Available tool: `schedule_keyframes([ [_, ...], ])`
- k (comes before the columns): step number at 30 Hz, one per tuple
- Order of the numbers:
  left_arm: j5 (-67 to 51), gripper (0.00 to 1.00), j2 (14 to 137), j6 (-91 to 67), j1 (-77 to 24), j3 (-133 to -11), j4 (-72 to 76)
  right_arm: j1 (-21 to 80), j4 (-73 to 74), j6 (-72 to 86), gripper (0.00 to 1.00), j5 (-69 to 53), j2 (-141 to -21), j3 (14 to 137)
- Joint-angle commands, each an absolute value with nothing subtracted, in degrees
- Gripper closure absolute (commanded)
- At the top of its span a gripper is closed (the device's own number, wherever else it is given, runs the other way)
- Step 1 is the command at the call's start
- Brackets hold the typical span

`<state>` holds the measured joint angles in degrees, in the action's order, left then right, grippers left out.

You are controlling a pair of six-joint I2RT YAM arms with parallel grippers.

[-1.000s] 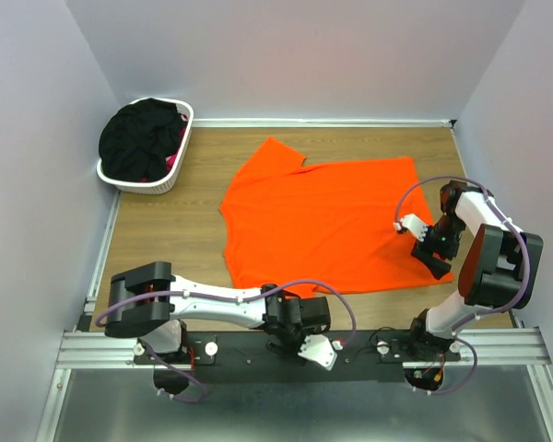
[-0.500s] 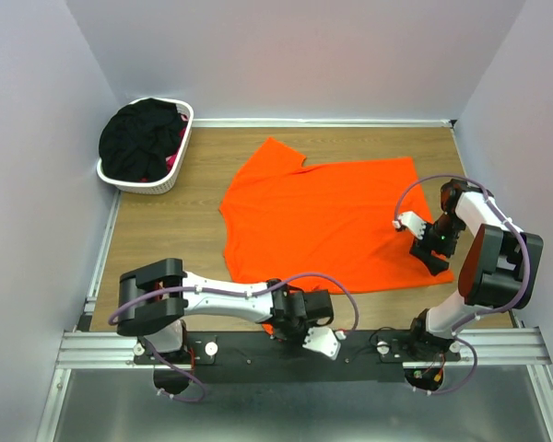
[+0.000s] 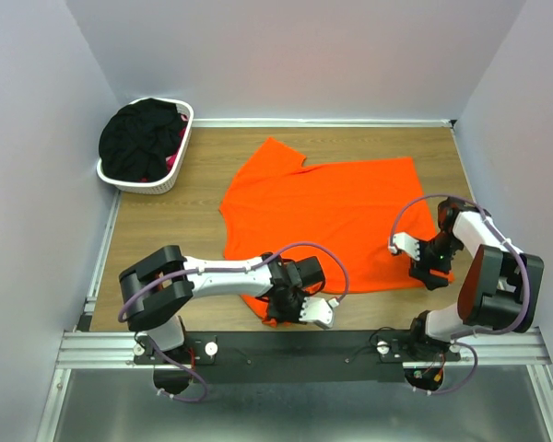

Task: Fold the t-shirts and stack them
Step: Fold the tshirt

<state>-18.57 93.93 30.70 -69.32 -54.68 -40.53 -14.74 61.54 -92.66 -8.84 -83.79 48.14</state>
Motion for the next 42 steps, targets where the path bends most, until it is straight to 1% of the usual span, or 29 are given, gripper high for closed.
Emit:
schedule_keyframes([
  [1, -20.21, 1.0, 94.92, 32.34, -68.47, -55.37, -42.27, -15.12, 56.61, -95.98, 0.21, -8.79, -83.23, 44.74],
  [2, -20.39, 1.0, 94.92, 32.43, -68.29, -55.55, -42.36, -15.12, 55.3, -96.06, 0.21, -8.7, -83.49, 44.3],
  [3, -20.56, 1.0, 94.83, 32.43, -68.03, -55.81, -42.71, -15.12, 54.41, -95.8, 0.25, -8.7, -83.5, 43.69],
  [5, -20.83, 1.0, 94.66, 32.26, -67.59, -56.68, -43.07, -15.03, 52.31, -95.71, 0.35, -8.61, -83.24, 42.19],
  [6, -20.92, 1.0, 94.31, 32.08, -67.41, -57.04, -43.76, -15.12, 51.6, -95.63, 0.48, -8.61, -82.97, 41.75],
  [8, -21.36, 1.0, 93.61, 31.73, -67.15, -58.18, -44.56, -15.12, 50.89, -95.1, 0.6, -8.44, -82.36, 41.4],
  [9, -21.53, 1.0, 92.56, 31.55, -67.06, -58.53, -45.34, -15.12, 50.98, -94.66, 0.72, -8.52, -82.18, 41.57],
  [11, -22.23, 1.0, 91.06, 31.55, -66.71, -59.67, -46.4, -15.03, 51.15, -93.09, 0.86, -8.26, -81.65, 42.71],
  [12, -22.06, 1.0, 89.31, 31.64, -66.27, -59.94, -47.28, -15.12, 51.33, -92.64, 0.99, -7.83, -80.95, 43.24],
  [15, -22.06, 1.0, 87.19, 32.43, -64.78, -62.04, -49.3, -15.2, 53.6, -90.79, 1.0, -8.17, -80.16, 46.31],
  [19, -22.76, 1.0, 83.68, 34.53, -60.39, -65.73, -54.31, -15.21, 57.65, -89.74, 0.99, -9.58, -79.63, 50.53],
  [27, -19.43, 1.0, 80.68, 38.66, -52.13, -74.17, -60.02, -15.21, 59.06, -89.3, 0.99, -8.0, -80.07, 52.99],
  [33, -15.04, 1.0, 83.84, 43.49, -45.54, -82.25, -63.36, -15.12, 60.29, -86.93, 0.99, -9.14, -84.36, 58.79],
  [42, -11.52, 1.0, 90.6, 49.92, -39.29, -93.77, -63.98, -15.12, 61.61, -84.38, 0.98, -9.84, -92.71, 68.19],
])
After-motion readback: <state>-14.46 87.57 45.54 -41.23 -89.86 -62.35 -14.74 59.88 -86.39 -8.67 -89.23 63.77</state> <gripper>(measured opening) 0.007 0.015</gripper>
